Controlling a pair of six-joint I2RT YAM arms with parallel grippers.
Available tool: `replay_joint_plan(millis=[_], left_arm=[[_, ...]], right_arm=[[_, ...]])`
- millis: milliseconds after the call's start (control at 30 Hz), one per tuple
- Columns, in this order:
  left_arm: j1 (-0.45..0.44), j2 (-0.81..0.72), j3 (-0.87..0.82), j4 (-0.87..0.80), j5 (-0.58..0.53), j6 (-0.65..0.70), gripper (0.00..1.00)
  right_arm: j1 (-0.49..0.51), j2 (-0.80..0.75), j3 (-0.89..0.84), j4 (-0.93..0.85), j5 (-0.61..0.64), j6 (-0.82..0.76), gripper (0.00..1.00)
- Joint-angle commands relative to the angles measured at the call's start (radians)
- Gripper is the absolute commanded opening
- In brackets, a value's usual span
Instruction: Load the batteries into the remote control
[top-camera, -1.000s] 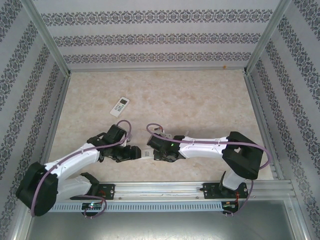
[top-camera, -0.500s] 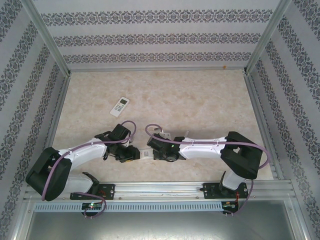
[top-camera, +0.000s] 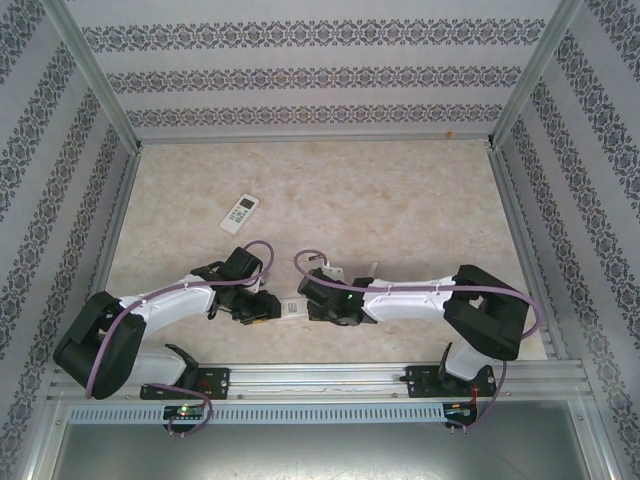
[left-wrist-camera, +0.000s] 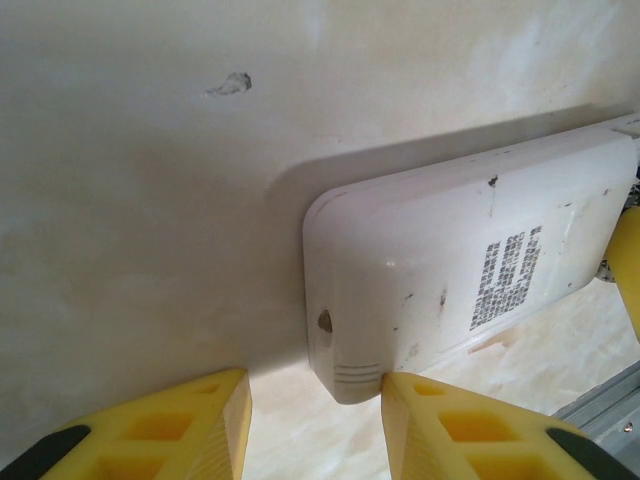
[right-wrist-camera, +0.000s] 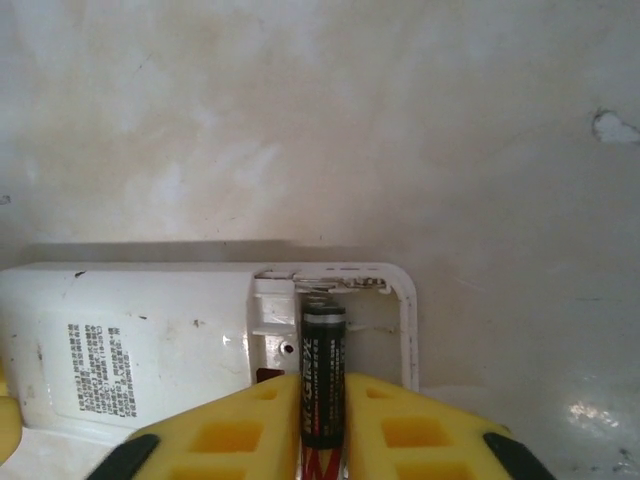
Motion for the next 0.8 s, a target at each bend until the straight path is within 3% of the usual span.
replay_joint_plan(millis=[0,200,767], left_arm=[[-0.015,0.042,-0.016,0.100,-0.043,0.009,0.39],[-0.015,0.054,-0.014,0.105,-0.040,0.010,0.39],[-0.015,0.057,-0.028,0.125,-0.035,0.001,0.39]], right_arm=[[-0.012,-0.012,-0.030,0.004,0.030,-0.002,0.26],[-0.023,-0.070,0.009,-0.059,0.031,-0.028,0.35],[-0.002,-0.082,-0.013,-0.062,-0.049,0.029,0.29]])
